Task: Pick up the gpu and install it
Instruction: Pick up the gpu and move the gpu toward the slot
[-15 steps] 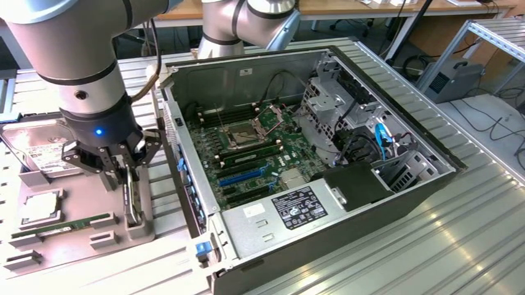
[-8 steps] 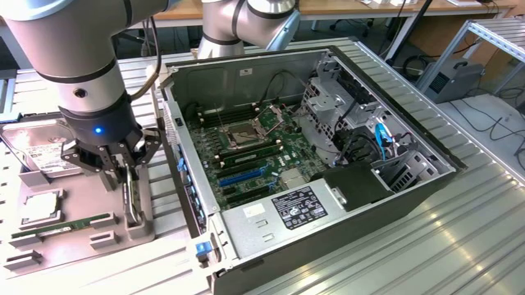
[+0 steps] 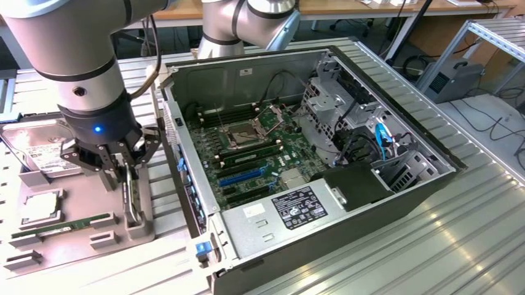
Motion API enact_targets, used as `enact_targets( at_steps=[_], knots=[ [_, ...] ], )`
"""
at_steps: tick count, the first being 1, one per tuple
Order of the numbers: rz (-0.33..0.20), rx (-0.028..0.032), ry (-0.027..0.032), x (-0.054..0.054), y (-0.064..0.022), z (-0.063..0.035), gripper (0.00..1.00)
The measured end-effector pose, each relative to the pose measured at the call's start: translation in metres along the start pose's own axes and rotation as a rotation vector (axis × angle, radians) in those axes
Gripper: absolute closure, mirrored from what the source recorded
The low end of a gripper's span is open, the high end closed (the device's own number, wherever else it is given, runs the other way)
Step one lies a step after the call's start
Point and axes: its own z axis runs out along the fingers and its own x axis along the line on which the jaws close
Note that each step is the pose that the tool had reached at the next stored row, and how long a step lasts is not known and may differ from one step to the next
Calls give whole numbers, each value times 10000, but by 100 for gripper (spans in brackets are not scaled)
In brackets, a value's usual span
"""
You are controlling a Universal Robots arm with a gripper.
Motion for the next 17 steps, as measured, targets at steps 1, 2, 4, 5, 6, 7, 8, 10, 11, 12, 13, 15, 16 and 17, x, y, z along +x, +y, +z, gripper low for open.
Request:
enact_targets(
  at_steps=[1, 2, 4, 5, 6, 7, 8, 10, 11, 12, 13, 15, 16, 17],
  knots=[
    [-1, 0, 0, 0, 0, -3, 73],
    [-1, 0, 0, 0, 0, -6, 73],
    [-1, 0, 0, -1, 0, -13, 73],
    [-1, 0, 0, -1, 0, -17, 73],
    [0, 1, 1, -1, 0, -21, 73],
    [0, 0, 0, -1, 0, -24, 73],
    [-1, 0, 0, -1, 0, -27, 73],
    [0, 0, 0, -1, 0, -33, 73],
    [0, 0, 0, -1, 0, -36, 73],
    [0, 0, 0, -1, 0, -38, 73],
    [0, 0, 0, -1, 0, -41, 73],
    [0, 0, 0, -1, 0, -47, 73],
    [0, 0, 0, -1, 0, -50, 73],
    [0, 1, 1, -2, 0, -53, 73]
  ],
)
